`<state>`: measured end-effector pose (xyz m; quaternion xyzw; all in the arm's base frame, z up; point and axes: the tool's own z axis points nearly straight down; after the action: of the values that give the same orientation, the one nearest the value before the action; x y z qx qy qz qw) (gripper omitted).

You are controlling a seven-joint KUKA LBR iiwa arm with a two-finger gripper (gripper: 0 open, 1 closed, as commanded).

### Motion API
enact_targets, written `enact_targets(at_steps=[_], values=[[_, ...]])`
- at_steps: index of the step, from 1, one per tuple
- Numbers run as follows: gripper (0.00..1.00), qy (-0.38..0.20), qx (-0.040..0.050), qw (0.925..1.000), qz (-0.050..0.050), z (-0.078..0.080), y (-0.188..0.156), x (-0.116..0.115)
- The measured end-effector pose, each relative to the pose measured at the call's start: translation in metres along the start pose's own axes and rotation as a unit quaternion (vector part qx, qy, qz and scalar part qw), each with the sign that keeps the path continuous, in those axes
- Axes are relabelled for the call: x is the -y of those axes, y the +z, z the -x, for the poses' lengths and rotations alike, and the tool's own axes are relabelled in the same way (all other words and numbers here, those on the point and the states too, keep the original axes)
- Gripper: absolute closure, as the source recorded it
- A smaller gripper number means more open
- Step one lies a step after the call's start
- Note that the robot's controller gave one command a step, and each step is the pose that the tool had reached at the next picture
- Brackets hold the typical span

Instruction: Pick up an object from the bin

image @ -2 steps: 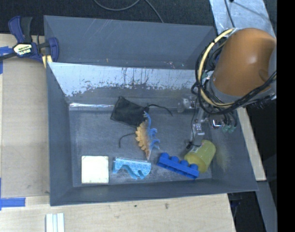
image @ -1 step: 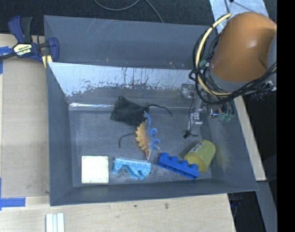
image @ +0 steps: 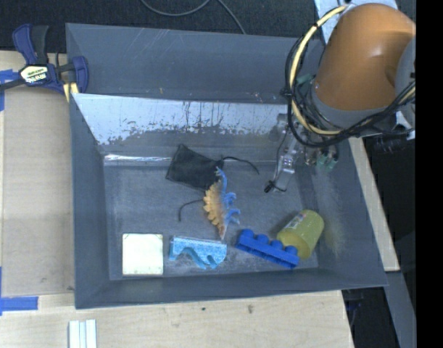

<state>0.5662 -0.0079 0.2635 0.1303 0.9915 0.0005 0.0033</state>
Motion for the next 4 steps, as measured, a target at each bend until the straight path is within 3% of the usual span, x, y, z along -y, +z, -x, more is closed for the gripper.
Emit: enact_targets(at_steps=[1, 2, 3, 4], values=[[0.0, 0.079, -0.0014, 0.9969, -0.001, 0.014, -0.006, -0.001], [0.0, -0.04, 0.0, 0.9992, -0.001, 0.012, 0.011, -0.028], [0.0, 0.014, 0.0023, 0.9999, 0.001, 0.036, 0.051, -0.026], [0.0, -0.007, 0.0006, 1.0, -0.001, 0.047, 0.092, -0.016]])
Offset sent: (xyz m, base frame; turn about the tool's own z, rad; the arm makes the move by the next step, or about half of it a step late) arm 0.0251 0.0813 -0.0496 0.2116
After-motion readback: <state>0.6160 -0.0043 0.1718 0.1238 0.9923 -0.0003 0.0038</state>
